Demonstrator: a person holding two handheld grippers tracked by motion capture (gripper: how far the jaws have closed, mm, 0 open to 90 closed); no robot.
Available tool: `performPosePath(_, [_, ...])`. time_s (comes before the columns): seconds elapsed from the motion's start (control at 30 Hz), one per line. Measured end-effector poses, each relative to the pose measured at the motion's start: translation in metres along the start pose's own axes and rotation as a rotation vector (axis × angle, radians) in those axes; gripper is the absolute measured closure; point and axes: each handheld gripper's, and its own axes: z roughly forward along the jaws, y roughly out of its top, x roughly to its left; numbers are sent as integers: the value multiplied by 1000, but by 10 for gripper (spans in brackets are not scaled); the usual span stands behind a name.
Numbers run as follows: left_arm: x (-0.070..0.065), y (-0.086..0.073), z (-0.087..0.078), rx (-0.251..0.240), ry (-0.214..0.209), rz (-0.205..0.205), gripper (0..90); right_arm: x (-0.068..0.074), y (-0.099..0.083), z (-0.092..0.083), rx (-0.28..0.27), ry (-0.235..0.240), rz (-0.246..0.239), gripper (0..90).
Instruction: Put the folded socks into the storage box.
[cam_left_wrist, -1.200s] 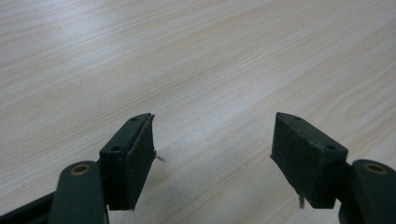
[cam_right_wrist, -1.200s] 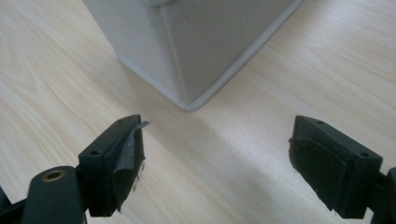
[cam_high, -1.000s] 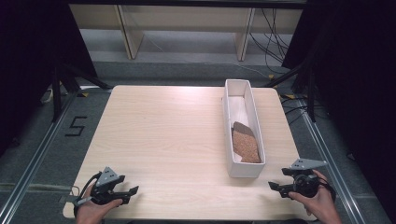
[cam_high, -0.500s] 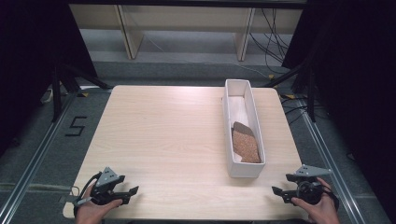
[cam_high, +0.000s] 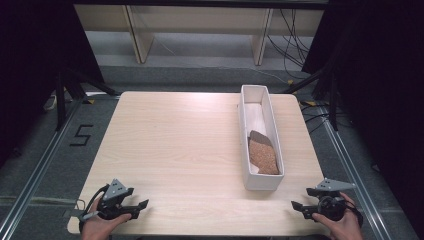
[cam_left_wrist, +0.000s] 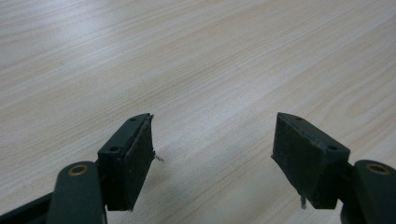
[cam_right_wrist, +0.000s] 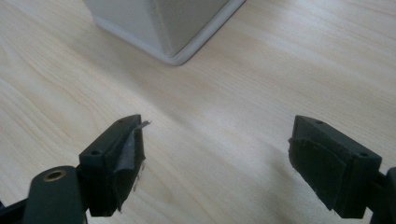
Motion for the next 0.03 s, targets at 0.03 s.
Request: performPosePath(0.03, [0,0,0,-1,1,1,281,-1,0,1,-10,11,-12,186])
